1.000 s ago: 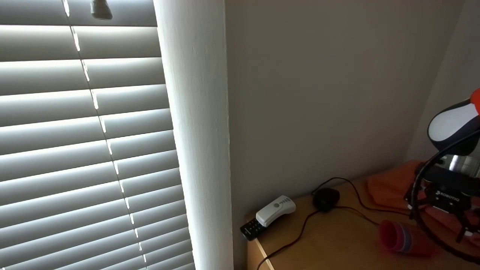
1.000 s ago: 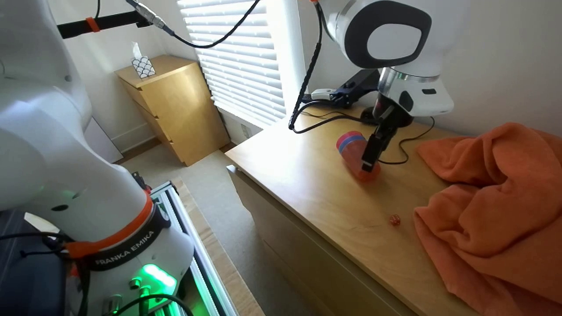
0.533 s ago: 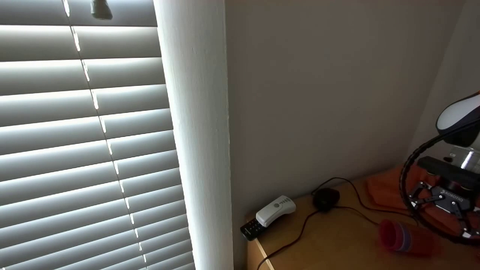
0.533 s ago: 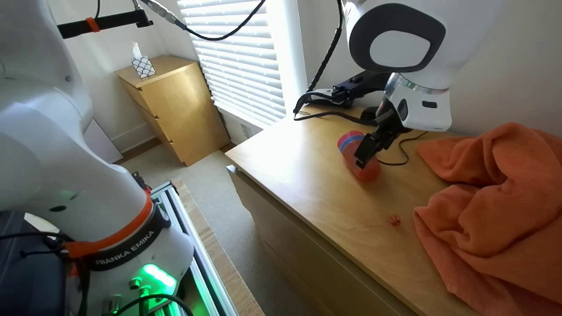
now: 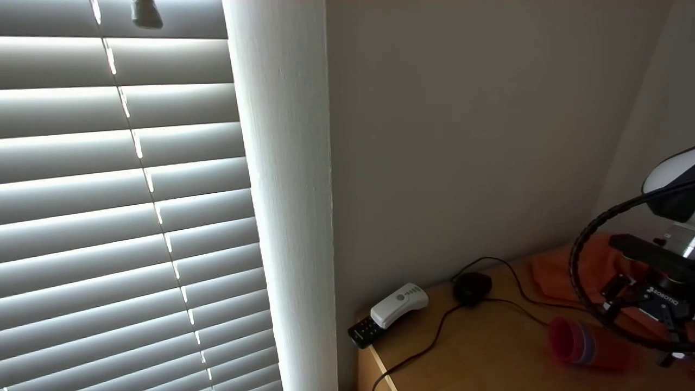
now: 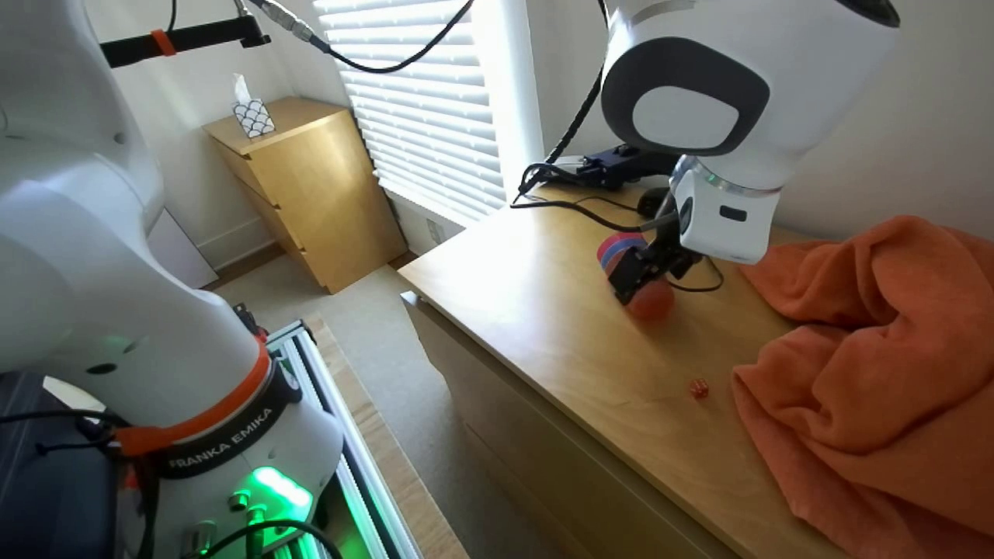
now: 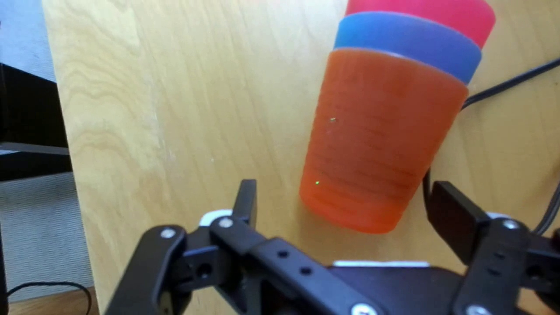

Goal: Turn the pile of plastic cups over

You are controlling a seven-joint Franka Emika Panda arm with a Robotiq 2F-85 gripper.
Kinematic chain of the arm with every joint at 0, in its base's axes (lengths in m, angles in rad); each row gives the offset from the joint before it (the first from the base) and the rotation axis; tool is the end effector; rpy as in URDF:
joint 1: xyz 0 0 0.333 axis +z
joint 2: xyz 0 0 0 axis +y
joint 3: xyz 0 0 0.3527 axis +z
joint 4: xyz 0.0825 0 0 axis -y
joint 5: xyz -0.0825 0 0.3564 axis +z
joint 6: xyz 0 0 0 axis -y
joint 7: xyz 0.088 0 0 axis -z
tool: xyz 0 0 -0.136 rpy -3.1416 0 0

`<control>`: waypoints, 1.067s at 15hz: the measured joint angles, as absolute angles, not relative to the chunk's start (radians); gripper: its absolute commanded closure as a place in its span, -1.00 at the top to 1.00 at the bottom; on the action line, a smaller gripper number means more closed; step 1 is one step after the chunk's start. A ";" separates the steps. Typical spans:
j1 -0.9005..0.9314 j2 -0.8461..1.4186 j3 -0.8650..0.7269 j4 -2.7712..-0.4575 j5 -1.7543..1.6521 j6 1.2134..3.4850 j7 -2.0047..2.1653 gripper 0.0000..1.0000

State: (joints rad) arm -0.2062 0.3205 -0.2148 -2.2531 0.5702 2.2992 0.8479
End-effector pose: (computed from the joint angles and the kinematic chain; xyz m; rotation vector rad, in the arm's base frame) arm 0.4697 -0.1861 0.2367 -1.8846 2.1579 0.4398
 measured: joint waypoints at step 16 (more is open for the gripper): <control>-0.208 0.383 -0.221 -2.250 0.631 2.313 0.878 -0.48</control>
